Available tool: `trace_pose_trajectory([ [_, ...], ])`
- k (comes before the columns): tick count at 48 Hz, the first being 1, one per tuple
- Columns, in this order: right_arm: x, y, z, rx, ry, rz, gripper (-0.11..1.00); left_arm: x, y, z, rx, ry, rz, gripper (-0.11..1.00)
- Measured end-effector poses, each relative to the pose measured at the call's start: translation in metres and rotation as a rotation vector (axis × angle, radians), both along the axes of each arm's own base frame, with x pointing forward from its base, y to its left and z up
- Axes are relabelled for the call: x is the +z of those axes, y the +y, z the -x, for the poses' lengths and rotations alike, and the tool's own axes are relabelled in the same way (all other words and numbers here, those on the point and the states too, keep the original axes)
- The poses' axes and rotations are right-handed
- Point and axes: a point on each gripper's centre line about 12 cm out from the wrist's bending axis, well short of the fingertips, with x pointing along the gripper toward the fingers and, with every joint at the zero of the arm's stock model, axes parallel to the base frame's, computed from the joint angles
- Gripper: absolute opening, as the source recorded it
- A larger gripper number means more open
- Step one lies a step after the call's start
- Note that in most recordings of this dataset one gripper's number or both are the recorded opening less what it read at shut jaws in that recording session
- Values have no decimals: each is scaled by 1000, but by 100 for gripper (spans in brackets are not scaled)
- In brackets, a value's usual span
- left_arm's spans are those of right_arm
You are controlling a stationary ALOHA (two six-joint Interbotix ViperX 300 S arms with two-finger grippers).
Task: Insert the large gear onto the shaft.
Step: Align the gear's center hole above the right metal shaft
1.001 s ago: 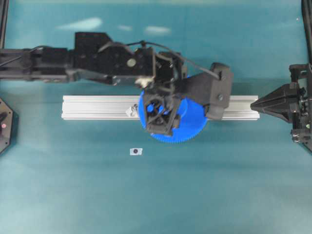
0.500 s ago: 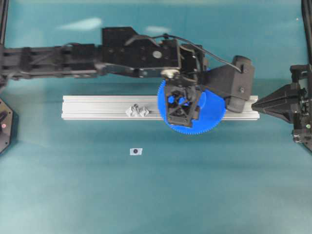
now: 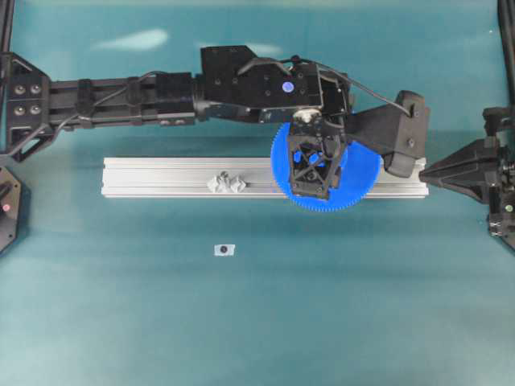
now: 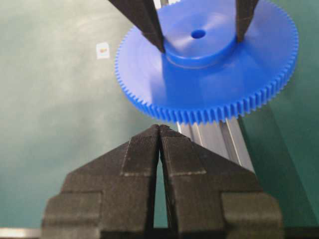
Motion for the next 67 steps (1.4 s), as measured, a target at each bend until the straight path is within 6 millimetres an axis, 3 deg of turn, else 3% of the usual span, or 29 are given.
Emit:
trace_pose_trajectory([
  [15,1,-2,0,-9,-5,0,9,-4,0,-1,3,6,3,77],
  [27,1,-3,1,-20,-6,0,9,-21,2,1,6,37,4,77],
  [47,2,-3,1,-19,-11,2,9,-25,13,19,38,42,10,77],
  [67,2,-4,1,-21,-11,1,9,-24,15,17,32,19,5,77],
])
